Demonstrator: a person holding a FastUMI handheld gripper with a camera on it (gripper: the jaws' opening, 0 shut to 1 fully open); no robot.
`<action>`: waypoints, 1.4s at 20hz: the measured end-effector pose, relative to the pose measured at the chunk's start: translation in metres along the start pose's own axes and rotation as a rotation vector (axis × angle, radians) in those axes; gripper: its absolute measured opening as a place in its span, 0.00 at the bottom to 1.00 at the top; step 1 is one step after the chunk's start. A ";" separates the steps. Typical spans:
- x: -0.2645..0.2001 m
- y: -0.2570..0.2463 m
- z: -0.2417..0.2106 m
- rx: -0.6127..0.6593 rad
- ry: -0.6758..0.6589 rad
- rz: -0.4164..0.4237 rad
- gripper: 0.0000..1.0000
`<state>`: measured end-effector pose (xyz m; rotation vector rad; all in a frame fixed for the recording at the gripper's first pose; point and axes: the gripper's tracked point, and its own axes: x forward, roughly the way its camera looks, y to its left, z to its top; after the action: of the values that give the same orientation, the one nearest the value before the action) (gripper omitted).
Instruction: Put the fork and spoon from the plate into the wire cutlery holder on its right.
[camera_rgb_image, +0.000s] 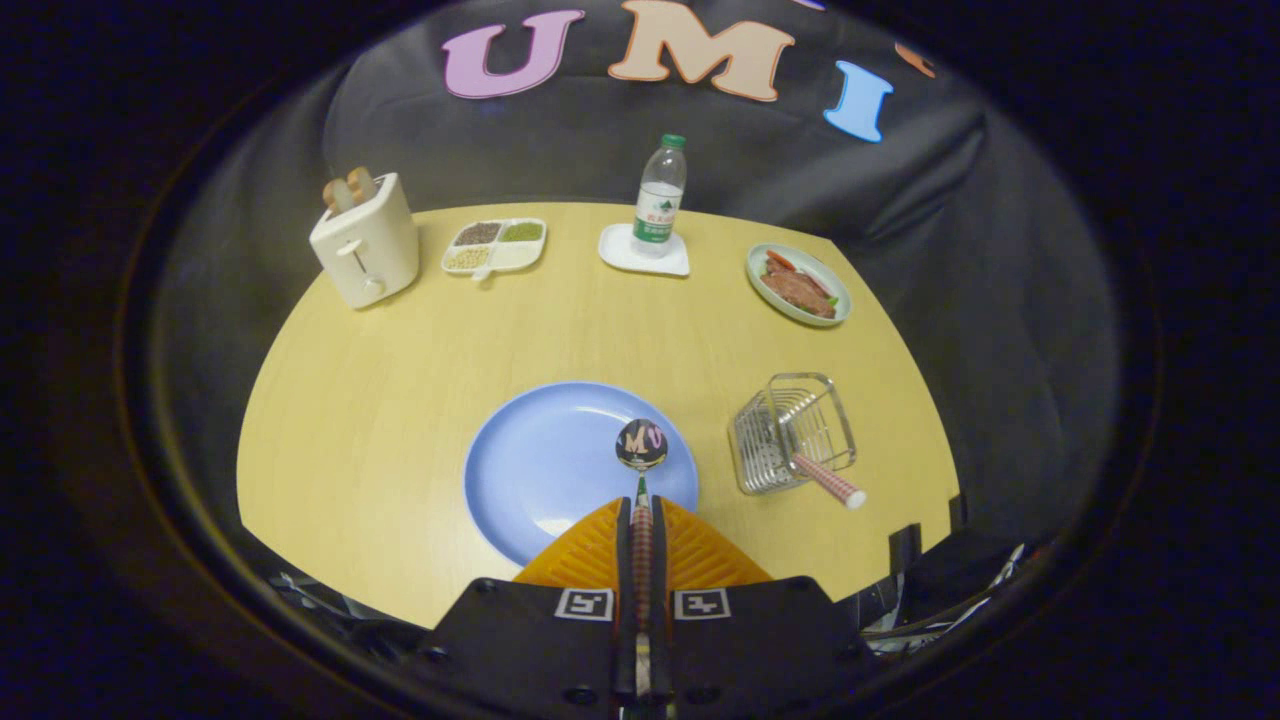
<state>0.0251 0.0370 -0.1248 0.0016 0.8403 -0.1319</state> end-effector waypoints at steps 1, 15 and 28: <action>-0.006 -0.006 0.009 -0.002 0.011 -0.010 0.08; 0.012 -0.113 0.047 0.147 0.361 -0.089 0.08; 0.098 -0.134 0.028 0.175 0.543 -0.005 0.08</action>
<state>0.0945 -0.1091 -0.1719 0.2081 1.3681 -0.2140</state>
